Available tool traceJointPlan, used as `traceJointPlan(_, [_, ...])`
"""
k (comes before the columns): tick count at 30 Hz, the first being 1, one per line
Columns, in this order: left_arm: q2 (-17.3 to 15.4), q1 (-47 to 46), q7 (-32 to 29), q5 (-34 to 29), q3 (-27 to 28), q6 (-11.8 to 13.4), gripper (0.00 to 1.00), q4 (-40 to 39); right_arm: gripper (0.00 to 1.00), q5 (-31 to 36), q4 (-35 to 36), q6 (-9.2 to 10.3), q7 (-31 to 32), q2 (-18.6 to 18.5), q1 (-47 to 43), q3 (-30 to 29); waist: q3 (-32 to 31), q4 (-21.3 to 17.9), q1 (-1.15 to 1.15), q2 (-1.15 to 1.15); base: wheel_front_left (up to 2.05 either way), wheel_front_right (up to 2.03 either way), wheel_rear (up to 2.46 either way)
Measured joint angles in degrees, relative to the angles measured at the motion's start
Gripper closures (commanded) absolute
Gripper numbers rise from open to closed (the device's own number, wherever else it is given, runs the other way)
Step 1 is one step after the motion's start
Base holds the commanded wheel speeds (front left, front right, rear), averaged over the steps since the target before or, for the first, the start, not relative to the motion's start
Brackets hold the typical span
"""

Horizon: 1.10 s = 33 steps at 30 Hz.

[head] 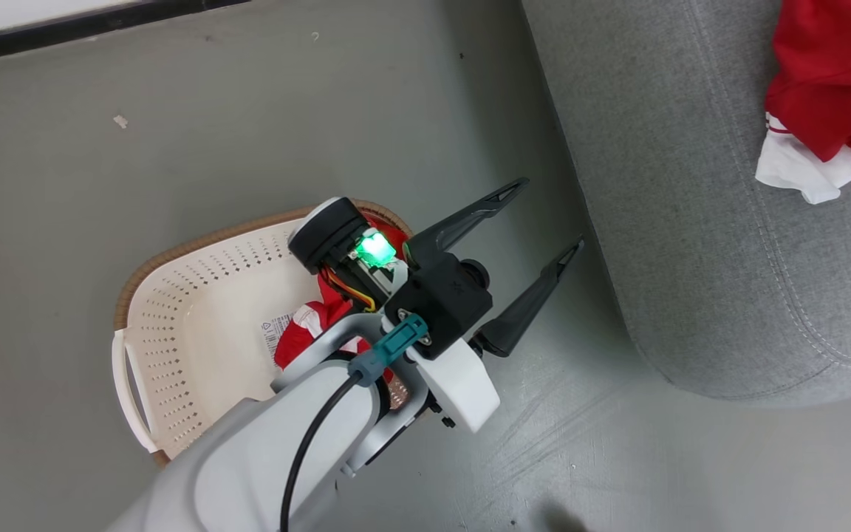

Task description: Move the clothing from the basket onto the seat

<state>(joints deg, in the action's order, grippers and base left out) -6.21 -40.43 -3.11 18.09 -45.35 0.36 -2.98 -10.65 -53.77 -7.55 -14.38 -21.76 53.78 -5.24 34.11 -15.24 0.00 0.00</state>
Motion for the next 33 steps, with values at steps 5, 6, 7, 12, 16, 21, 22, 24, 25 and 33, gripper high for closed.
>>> traceJointPlan(5, [-1.2, 0.01, 0.57, 0.02, 0.81, 0.0, 0.0, 0.37, 0.0, -0.63, 4.32, 0.0, 0.0, 1.81, -3.57, -0.07, -0.71, -0.77, 0.0, 0.0, 0.0, 0.0, 0.0])
traceJointPlan(6, [-1.38, 0.01, 0.81, 0.03, 1.15, 0.02, 0.0, 0.43, 0.0, -0.63, 5.43, 0.0, 0.0, 1.97, -4.31, 0.05, -0.91, -0.91, 0.0, 0.0, 0.0, 0.0, 0.0])
traceJointPlan(7, [-1.58, 0.02, 1.07, 0.09, 1.51, 0.09, 0.0, 0.52, 0.0, -0.65, 6.48, 0.0, 0.0, 2.18, -4.99, 0.04, -1.13, -1.05, 0.0, 0.0, 0.0, 0.0, 0.0])
traceJointPlan(12, [-2.87, 0.34, 2.2, 0.54, 3.3, 1.04, 0.0, 1.1, 0.0, -1.07, 11.66, 0.0, 0.0, 3.21, -8.84, -0.53, -2.45, -1.59, 0.0, 0.0, 0.0, 0.0, 0.0])
traceJointPlan(16, [-3.88, 1.71, 3.05, 0.73, 4.39, 1.53, 0.0, 1.67, 0.0, -1.45, 15.72, 0.0, 0.0, 3.85, -11.21, -1.23, -3.7, -1.79, 0.0, 0.0, 0.0, 0.0, 0.0])
traceJointPlan(21, [-5.23, 4.06, 4.47, 1.36, 5.88, 2.41, 0.0, 2.22, 0.0, -1.8, 20.89, 0.0, 0.0, 4.69, -13.38, -2.01, -5.5, -1.66, 0.0, 0.0, 0.0, 0.0, 0.0])
traceJointPlan(22, [-5.42, 4.65, 4.82, 1.57, 6.2, 2.61, 0.0, 2.26, 0.0, -1.8, 21.93, 0.0, -0.01, 4.77, -13.73, -2.09, -5.89, -1.58, 0.0, 0.0, 0.0, 0.0, 0.0])
traceJointPlan(24, [-5.79, 5.88, 5.65, 1.68, 6.93, 3.14, 0.0, 2.38, 0.0, -1.78, 23.92, 0.0, 0.0, 5.14, -14.28, -1.98, -6.65, -1.34, 0.0, 0.0, 0.0, 0.0, 0.0])
traceJointPlan(25, [-6.03, 6.51, 6.02, 1.8, 7.36, 3.54, 0.0, 2.46, 0.0, -1.76, 24.73, 0.0, 0.0, 5.36, -14.57, -1.58, -7.06, -1.19, 0.0, 0.0, 0.0, 0.0, 0.0])
traceJointPlan(33, [-8.03, 12.28, 9.36, 4.09, 11.25, 6.1, 0.0, 3.72, 0.0, 0.08, 29.59, 0.0, 0.0, 7.58, -16.61, 2.54, -10.42, 0.65, 0.0, 0.0, 0.0, 0.0, 0.0])
